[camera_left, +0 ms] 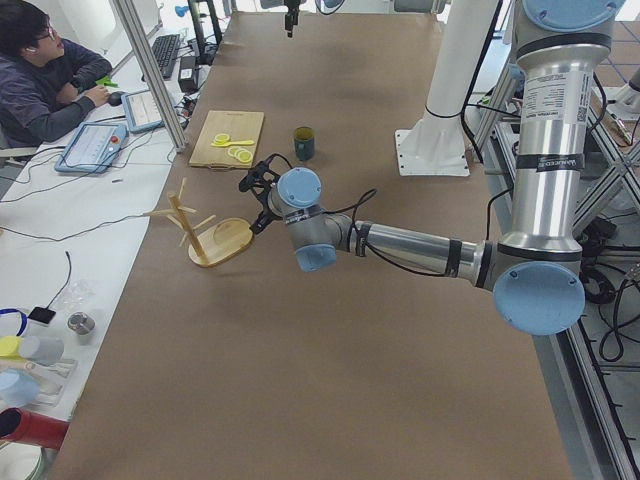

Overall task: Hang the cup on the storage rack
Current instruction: 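Move the left gripper toward the mug while the right arm withdraws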

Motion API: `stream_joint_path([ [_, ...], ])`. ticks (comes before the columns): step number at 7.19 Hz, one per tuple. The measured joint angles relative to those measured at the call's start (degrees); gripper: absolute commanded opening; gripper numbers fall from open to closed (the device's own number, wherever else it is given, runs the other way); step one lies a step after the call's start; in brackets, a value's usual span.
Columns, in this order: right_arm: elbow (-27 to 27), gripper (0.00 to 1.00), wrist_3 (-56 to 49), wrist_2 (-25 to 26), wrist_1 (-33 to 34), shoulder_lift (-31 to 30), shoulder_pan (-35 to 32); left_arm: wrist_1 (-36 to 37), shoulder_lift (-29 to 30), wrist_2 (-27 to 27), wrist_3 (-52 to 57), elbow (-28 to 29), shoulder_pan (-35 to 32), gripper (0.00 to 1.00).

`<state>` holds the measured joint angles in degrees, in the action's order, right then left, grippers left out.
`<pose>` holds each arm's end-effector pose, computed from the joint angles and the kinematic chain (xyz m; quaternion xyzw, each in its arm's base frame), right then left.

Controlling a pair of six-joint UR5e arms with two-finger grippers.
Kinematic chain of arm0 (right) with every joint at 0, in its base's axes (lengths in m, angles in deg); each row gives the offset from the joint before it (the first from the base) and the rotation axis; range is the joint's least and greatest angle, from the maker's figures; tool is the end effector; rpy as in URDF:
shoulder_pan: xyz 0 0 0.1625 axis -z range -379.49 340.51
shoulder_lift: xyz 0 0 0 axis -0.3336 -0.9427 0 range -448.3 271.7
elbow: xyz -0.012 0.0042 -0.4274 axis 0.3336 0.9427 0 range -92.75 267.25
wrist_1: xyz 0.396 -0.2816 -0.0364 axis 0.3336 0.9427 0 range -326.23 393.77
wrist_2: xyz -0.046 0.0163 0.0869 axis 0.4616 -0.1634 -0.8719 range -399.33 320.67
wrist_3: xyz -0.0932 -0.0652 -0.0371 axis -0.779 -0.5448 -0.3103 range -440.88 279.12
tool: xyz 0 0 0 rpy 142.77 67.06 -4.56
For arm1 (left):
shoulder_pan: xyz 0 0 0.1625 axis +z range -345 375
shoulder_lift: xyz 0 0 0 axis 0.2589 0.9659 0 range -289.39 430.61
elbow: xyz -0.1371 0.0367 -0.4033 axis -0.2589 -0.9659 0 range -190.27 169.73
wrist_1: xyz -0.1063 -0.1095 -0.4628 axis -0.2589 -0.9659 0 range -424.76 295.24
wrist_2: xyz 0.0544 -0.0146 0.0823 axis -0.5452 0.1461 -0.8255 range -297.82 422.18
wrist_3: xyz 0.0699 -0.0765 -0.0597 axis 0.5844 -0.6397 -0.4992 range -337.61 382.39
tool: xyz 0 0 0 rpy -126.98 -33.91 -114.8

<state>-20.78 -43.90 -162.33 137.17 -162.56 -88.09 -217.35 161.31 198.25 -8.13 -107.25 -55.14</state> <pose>-0.1678 -0.6151 0.3729 0.0117 -0.3267 0.0782 0.9418 0.1531 -0.5629 0.4615 0.3431 0.5149 0.1543 0.7703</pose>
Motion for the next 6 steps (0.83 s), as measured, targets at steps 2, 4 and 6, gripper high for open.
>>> stream_joint_path([
  [2,0.31,1.00,-17.04,-2.03,0.17,-5.84,-8.81,-2.18,0.75,-6.44,-2.08,-0.85,6.32,0.98],
  [4,3.32,1.00,-32.18,-4.60,0.29,-9.54,-17.62,-4.38,3.01,-18.05,-6.77,-1.08,16.14,0.98],
  [6,6.94,1.00,-41.98,-6.18,0.01,-12.55,-23.52,-4.61,5.82,-30.22,-8.26,-0.36,25.30,0.98],
])
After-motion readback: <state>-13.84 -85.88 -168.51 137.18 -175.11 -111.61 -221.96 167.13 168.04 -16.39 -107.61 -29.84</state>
